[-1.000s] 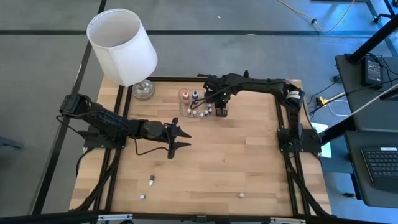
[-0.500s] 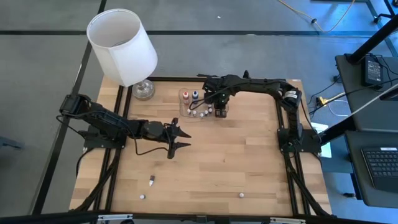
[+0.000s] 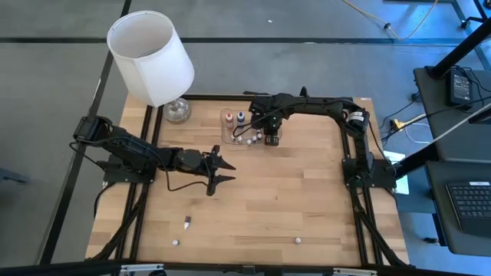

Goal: Pick & Place food coloring
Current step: Put the small green food coloring bottle into the transparent bin, then put the top small purple food coloring bottle into the transparent bin

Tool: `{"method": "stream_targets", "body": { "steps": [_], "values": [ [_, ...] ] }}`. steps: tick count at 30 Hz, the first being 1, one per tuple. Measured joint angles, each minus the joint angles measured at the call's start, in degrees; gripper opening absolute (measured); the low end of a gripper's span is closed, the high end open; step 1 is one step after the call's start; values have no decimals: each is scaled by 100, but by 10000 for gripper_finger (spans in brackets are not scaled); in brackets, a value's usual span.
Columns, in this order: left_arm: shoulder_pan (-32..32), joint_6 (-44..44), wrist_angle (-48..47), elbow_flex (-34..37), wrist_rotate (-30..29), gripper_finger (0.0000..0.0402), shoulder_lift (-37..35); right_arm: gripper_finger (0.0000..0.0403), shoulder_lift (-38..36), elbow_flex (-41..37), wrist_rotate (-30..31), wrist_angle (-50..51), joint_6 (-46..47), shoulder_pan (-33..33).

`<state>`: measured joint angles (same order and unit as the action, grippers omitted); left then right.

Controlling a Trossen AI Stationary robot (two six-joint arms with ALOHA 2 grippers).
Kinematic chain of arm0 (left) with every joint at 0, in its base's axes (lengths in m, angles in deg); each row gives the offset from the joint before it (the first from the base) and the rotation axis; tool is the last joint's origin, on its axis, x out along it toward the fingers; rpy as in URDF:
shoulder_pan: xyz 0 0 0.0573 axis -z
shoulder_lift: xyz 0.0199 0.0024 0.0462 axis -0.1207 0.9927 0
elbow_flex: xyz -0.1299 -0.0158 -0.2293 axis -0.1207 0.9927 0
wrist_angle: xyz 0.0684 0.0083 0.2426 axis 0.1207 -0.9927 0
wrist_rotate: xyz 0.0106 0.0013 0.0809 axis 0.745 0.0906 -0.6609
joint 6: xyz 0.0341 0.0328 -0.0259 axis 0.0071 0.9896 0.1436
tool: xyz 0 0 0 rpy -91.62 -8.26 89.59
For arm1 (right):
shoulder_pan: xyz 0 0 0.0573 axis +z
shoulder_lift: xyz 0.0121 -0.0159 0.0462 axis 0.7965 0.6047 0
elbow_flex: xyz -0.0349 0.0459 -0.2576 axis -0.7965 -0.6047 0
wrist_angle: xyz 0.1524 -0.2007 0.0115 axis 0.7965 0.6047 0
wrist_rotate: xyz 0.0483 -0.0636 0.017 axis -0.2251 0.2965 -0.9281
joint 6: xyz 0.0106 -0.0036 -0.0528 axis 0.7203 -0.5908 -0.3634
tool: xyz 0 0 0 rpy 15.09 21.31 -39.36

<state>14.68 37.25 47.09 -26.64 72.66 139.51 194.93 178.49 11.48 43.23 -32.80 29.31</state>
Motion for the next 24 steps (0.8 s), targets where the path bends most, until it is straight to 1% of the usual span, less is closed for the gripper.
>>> {"method": "stream_targets", "body": {
  "steps": [7, 16, 24],
  "values": [
    [0, -1, 0, 0, -2, 160, 2, 56, 4, 0, -28, -44, 22, 0],
    [0, -1, 0, -1, -2, 164, 2, 103, 13, 0, -52, -87, 13, 0],
    [0, -1, -2, -1, -2, 160, 2, 112, 13, -2, -50, -94, 13, 0]
  ]
}}
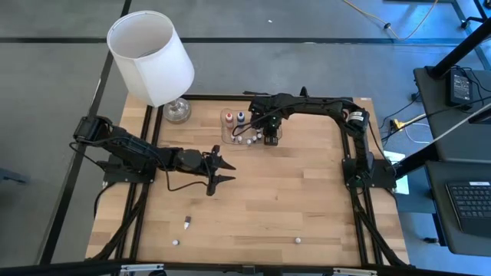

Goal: Pick & Place food coloring
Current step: Put the top small purple food coloring bottle into the transparent bin

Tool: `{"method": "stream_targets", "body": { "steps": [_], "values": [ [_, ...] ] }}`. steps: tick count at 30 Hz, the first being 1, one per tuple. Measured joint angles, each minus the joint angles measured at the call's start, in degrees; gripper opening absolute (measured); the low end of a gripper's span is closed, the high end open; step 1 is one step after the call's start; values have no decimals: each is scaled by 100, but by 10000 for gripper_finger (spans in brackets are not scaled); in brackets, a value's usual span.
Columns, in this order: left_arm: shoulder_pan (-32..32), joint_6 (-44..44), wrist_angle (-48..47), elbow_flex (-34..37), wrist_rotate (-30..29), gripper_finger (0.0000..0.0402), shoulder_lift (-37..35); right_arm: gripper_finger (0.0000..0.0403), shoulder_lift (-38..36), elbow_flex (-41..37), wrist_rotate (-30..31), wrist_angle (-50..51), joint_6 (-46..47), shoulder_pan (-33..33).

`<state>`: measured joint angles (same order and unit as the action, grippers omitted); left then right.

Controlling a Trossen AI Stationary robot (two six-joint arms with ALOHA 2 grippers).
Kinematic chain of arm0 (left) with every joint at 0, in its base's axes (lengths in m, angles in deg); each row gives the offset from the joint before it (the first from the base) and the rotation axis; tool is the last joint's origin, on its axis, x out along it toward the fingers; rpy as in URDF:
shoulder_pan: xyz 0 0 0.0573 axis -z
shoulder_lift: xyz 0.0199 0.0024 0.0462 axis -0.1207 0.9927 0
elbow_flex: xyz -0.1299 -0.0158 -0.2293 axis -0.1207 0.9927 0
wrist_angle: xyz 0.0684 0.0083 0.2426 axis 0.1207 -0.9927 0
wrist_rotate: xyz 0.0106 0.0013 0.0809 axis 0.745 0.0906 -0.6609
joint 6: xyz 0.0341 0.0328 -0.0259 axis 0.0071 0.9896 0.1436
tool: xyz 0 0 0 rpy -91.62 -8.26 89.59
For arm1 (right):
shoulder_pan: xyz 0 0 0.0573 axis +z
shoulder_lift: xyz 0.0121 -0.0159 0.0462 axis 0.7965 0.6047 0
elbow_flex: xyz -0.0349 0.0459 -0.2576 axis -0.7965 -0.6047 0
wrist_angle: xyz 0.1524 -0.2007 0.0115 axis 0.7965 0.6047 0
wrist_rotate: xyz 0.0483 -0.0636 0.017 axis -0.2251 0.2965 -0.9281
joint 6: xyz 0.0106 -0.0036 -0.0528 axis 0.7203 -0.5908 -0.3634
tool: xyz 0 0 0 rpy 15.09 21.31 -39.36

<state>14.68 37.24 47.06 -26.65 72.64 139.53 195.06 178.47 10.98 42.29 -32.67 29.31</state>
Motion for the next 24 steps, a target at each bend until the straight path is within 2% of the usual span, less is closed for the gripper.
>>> {"method": "stream_targets", "body": {
  "steps": [8, 17, 20, 24],
  "values": [
    [0, 0, 0, 0, 0, 164, 2, 113, -11, 90, 140, 267, -4, 0],
    [2, 0, -34, 0, 0, 160, 2, 113, -33, 1398, 154, 1410, 276, 67],
    [1, 0, -104, 0, 1, 160, 2, 113, -76, 1848, -57, 1672, 437, 248],
    [2, -117, -103, 0, 2, 163, 2, 113, -410, 1837, -112, 1571, 609, 755]
  ]
}}
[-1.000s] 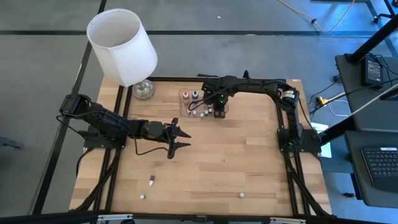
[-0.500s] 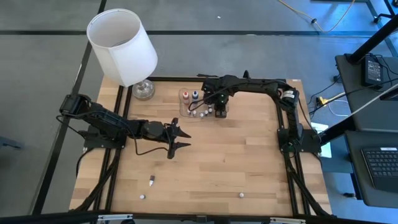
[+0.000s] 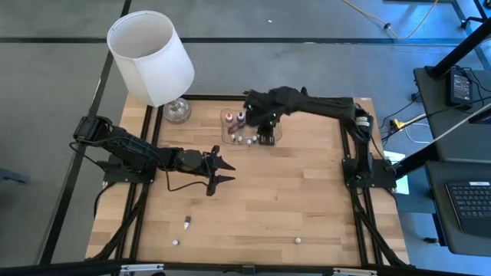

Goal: Pick & Place food coloring
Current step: Put the top small purple food coloring bottle into the transparent bin

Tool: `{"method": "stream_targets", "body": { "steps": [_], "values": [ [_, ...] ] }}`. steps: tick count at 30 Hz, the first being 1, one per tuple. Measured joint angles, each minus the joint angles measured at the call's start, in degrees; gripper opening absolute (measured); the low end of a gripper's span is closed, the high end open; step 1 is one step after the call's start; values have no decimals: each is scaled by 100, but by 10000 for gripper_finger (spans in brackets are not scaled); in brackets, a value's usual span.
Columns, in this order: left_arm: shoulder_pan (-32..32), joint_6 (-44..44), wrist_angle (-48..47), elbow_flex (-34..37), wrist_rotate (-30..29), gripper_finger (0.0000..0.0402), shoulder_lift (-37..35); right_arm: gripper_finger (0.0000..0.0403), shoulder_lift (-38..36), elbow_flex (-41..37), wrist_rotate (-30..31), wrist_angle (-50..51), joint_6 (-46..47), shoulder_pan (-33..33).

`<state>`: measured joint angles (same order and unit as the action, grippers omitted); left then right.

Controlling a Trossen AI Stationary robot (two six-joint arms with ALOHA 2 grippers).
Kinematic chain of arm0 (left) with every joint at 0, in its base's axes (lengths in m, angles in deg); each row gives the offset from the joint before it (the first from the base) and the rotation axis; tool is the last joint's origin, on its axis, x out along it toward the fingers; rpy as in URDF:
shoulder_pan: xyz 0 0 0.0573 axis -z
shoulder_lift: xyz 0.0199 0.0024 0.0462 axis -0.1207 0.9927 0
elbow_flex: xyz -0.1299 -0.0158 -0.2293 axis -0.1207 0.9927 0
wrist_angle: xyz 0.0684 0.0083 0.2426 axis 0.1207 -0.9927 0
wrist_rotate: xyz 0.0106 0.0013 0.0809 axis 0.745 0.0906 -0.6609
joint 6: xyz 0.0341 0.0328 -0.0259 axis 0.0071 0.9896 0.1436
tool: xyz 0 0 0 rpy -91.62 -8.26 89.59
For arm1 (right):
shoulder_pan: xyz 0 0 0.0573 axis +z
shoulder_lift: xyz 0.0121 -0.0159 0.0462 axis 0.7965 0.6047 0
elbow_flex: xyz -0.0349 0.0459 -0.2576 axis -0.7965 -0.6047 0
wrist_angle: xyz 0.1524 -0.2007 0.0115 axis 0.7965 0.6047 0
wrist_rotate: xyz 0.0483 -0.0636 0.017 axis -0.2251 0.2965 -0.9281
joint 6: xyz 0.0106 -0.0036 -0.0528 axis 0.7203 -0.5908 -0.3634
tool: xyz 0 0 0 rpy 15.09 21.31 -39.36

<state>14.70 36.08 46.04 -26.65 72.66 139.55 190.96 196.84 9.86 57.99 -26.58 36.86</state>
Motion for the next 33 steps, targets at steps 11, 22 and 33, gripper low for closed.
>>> {"method": "stream_targets", "body": {
  "steps": [11, 22, 33],
  "values": [
    [400, -248, 24, -15, 332, 160, 0, 113, -2139, -2865, -404, -2442, 405, 1555],
    [1110, -226, 70, -229, -216, 163, 0, 113, -3922, -6090, 297, -5420, 870, 2740],
    [1143, -235, 70, -229, -302, 162, 0, 113, -3999, -6558, 259, -5718, 860, 2891]
  ]
}}
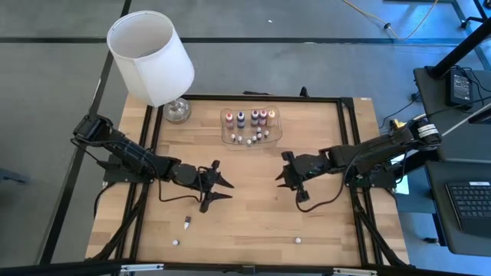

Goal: Pick & Place food coloring
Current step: Put the top small purple food coloring bottle into the transparent bin

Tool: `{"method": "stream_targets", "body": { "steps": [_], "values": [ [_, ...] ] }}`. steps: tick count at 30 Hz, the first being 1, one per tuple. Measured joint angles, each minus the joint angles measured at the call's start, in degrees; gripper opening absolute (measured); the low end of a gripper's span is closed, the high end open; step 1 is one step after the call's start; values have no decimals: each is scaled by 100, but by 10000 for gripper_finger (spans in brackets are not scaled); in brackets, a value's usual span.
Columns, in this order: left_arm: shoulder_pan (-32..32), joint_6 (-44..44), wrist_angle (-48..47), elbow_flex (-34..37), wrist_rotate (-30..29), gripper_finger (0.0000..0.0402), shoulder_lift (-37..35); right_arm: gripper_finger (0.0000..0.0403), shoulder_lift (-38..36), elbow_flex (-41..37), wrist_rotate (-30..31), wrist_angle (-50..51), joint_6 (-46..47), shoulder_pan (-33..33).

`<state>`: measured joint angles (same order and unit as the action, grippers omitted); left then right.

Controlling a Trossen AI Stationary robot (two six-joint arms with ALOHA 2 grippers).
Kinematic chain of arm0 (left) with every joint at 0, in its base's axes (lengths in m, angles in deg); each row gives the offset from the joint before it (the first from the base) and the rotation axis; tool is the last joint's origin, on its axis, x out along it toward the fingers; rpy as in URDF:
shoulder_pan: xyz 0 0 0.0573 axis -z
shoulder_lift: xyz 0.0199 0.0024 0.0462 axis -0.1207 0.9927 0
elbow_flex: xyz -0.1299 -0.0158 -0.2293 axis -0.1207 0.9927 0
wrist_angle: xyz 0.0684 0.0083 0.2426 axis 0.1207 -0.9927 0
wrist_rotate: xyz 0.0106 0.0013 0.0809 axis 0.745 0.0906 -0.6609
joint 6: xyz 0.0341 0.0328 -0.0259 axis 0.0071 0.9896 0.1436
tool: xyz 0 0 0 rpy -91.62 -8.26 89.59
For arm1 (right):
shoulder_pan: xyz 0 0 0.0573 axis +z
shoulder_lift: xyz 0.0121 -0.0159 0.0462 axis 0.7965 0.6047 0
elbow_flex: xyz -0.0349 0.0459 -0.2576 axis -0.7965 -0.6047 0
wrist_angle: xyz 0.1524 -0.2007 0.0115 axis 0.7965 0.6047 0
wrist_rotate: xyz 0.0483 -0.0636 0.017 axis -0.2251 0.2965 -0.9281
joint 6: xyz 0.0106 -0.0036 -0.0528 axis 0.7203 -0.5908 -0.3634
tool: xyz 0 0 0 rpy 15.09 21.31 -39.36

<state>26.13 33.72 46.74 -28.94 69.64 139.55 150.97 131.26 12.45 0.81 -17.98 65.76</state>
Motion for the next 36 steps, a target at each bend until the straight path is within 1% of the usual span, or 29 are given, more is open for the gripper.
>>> {"method": "stream_targets", "body": {
  "steps": [8, 12, 15, 20, 22, 25, 26, 29, 31, 32, 34, 36],
  "values": [
    [0, -56, 0, 0, -2, 159, 0, 113, 28, 0, -2, -240, -150, 0],
    [-1, -333, 0, 0, 10, 164, 0, 113, 61, 0, -2, -315, -169, 0],
    [-7, -314, -2, 0, 92, 170, 0, 113, 103, 0, -1, -378, -326, -2],
    [-59, -43, 6, 0, 126, 200, 0, 113, 249, 0, 0, -515, -716, -3],
    [-95, 138, -1, 0, 18, 215, 0, 113, 355, 0, 0, -631, -787, -4],
    [-105, 160, 0, 0, -114, 231, 0, 113, 502, 0, 0, -703, -807, -34],
    [-107, 112, -5, 0, -127, 234, 0, 113, 556, 0, 0, -708, -807, -49],
    [-7, -444, -146, -2, -155, 236, -26, 113, 716, 0, 0, -712, -799, -125],
    [172, -748, -343, -7, -306, 235, -12, 113, 813, 0, 0, -680, -791, -186],
    [295, -878, -521, -69, -498, 233, 6, 113, 866, 0, 0, -690, -789, -214],
    [581, -1133, -1118, -337, -1034, 231, 20, 113, 942, 0, 0, -687, -779, -265],
    [888, -1391, -1860, -766, -1639, 231, 60, 113, 1027, 0, 0, -707, -767, -300]
  ]
}}
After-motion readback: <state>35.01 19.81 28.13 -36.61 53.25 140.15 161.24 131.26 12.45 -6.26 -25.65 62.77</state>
